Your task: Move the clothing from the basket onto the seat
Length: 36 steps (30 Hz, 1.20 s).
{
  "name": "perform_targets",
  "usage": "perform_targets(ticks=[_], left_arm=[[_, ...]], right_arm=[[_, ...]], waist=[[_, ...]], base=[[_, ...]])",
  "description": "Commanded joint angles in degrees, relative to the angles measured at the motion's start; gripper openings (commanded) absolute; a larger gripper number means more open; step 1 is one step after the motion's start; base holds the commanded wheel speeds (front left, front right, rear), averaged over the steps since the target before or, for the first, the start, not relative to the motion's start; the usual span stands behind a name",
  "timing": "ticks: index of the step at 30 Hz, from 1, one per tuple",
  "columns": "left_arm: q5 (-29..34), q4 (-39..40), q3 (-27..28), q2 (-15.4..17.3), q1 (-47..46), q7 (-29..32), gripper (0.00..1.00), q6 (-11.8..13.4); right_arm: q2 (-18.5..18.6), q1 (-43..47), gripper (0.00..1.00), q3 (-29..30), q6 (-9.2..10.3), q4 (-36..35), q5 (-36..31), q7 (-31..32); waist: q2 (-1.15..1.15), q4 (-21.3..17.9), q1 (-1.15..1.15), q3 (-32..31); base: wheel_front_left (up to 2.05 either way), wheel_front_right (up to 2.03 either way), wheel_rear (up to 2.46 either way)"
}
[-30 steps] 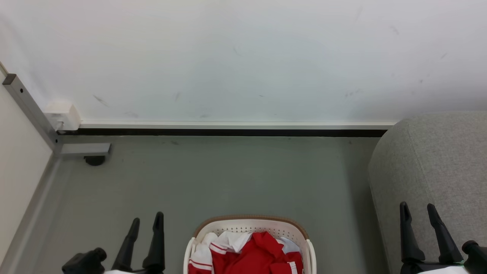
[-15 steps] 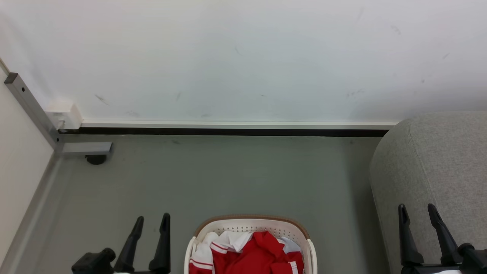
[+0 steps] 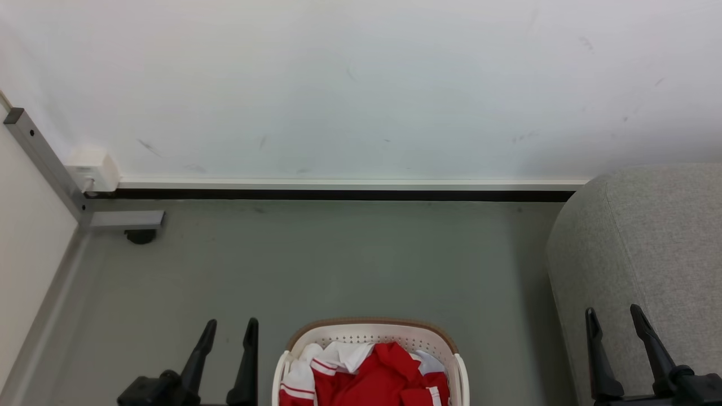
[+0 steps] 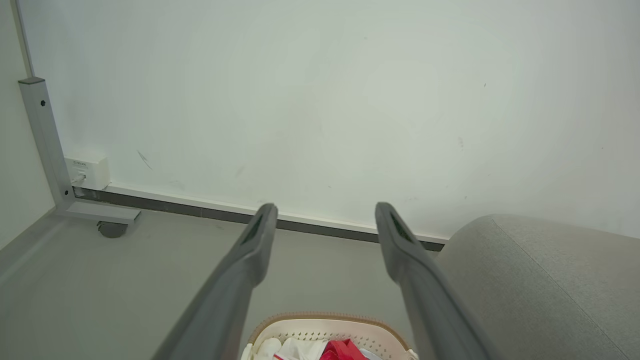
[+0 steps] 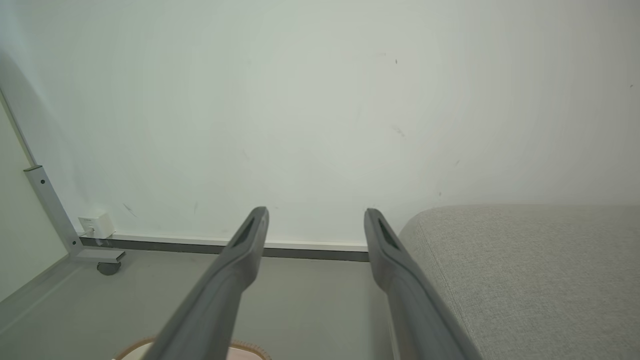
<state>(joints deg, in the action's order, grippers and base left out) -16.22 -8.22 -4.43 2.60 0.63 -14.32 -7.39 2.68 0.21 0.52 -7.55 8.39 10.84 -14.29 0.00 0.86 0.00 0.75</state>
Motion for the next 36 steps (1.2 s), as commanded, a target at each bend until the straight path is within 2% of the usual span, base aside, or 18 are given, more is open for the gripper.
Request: perform_targets(ticks=[1,6,25,36], left_arm=[[1.48,0.31,-0.08,0.49,0.72,-0.51,1.0,-0.18],[3.09,0.05,-0.18,0.5,0.75,-0.87,1.0,-0.11],[1.73,-0.39,0.52,0.48,0.5,-0.85,1.0,-0.1],[3.88,-3.49,-2.56,0.44,-5.17,-0.84,1.0,-0.08]], right_arm=[[0.37,0.71,1.0,-0.03,0.11,0.07,-1.08,-0.59],[0.35,0.7,1.0,-0.37,0.12,0.34,-2.18,-0.96],[0.34,-0.07,1.0,-0.81,0.12,1.17,-0.48,-0.96],[0.34,-3.95,1.0,-1.86,0.12,-0.72,0.45,-0.87]], waist=[[0.0,-0.07,0.0,0.1],[0.0,-0.19,0.0,0.31],[0.0,-0.93,0.0,0.76],[0.0,-5.28,0.0,7.7]], base=[[0.0,0.0,0.0],[0.0,0.0,0.0],[0.0,0.0,0.0],[0.0,0.0,0.0]])
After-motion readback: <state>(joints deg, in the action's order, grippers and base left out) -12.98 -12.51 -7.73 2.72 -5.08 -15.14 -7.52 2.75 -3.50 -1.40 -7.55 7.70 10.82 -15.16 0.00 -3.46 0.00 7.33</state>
